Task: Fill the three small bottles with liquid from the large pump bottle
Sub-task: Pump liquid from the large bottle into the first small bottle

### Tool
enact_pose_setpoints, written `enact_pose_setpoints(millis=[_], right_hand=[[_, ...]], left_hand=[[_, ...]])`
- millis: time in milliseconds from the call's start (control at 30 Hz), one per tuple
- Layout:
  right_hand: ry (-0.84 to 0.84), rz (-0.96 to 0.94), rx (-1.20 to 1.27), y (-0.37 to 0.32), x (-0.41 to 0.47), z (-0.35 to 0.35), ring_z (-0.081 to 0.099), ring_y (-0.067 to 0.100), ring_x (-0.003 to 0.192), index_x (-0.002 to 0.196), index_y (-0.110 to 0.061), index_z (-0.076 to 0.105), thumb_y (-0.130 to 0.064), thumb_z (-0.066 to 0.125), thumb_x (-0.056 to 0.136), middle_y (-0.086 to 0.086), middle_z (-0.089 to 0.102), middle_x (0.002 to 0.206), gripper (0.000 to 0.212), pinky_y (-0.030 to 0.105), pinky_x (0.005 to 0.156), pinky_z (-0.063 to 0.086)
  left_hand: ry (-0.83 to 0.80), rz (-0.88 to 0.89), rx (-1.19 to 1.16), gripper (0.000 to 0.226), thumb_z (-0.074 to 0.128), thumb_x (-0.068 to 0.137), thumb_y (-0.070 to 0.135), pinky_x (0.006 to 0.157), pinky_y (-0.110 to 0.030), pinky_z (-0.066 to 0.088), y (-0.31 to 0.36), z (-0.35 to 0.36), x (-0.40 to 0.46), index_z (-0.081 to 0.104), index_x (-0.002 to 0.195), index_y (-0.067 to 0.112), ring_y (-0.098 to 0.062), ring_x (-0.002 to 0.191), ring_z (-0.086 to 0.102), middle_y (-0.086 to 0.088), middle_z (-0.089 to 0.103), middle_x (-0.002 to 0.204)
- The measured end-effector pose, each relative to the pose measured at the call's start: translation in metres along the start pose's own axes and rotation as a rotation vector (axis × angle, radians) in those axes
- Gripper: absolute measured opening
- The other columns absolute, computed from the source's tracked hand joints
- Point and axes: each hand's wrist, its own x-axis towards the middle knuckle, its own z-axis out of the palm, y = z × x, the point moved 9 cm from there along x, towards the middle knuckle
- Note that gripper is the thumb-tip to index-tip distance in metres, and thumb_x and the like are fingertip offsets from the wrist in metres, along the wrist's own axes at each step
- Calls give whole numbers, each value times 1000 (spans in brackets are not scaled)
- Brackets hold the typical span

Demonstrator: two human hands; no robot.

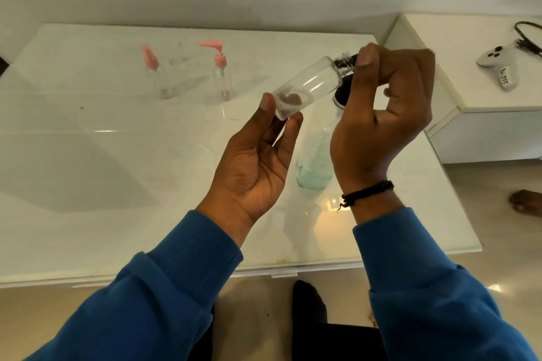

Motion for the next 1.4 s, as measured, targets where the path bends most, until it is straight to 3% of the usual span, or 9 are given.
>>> enact_pose_setpoints(millis=[100,267,433,533,767,933,1067,1200,1400], right_hand=[[-12,11,-10,0,-1,1,51,21,73,71,-2,64,-7,62,97,5,56,74,27,49,66,45],[-19,20,-33,0,3,1,50,26,70,69,-2,62,-7,63,96,6,54,72,28,38,65,39],[-26,42,-16,3,0,1,50,27,70,69,-3,61,-8,63,96,2,54,73,28,38,64,40],[-17,31,-36,1,5,0,50,28,69,67,-2,60,-12,63,96,10,56,70,31,37,64,38],[-27,40,-4,5,-3,-1,49,18,73,71,-1,63,-8,62,97,9,58,73,27,44,65,42],[-14,31,-5,3,2,1,47,23,70,68,-1,61,-9,63,96,12,56,70,30,36,64,38],[-20,40,18,6,-5,0,47,14,74,71,0,63,-6,63,97,9,58,73,27,37,67,41],[-18,13,-13,2,5,0,48,23,68,67,-3,61,-9,64,96,8,55,70,29,40,64,39],[-31,37,-13,6,-2,0,47,18,71,69,-3,61,-8,63,97,6,55,72,28,38,64,40]], left_hand=[[2,-4,-7,62,75,71,19,67,-24,60,-1,-4,-2,62,130,3,-21,93,72,-14,70,118],[-1,2,0,52,75,69,19,66,-23,60,-1,-2,-2,67,118,2,-21,90,72,-14,72,110],[-3,-9,-8,56,75,71,19,68,-25,61,-2,-4,-3,65,124,2,-22,93,72,-15,70,118],[0,1,3,55,75,69,19,67,-24,60,-1,-3,-3,66,120,2,-21,93,71,-15,71,114],[1,-12,-18,51,75,70,18,66,-24,60,-2,-4,-3,67,118,2,-22,91,72,-15,71,114],[-3,0,-6,52,75,68,19,65,-24,60,-1,-1,-3,67,117,2,-22,91,72,-15,71,112],[1,-5,-15,55,76,68,18,65,-24,60,-1,-3,-4,66,120,2,-22,91,72,-15,71,113],[-2,-5,0,50,74,70,19,65,-24,60,-2,-1,-4,67,117,2,-21,90,72,-14,72,109],[3,-11,-10,51,74,70,19,64,-24,60,-2,-3,-4,67,118,2,-21,88,73,-14,72,109]])
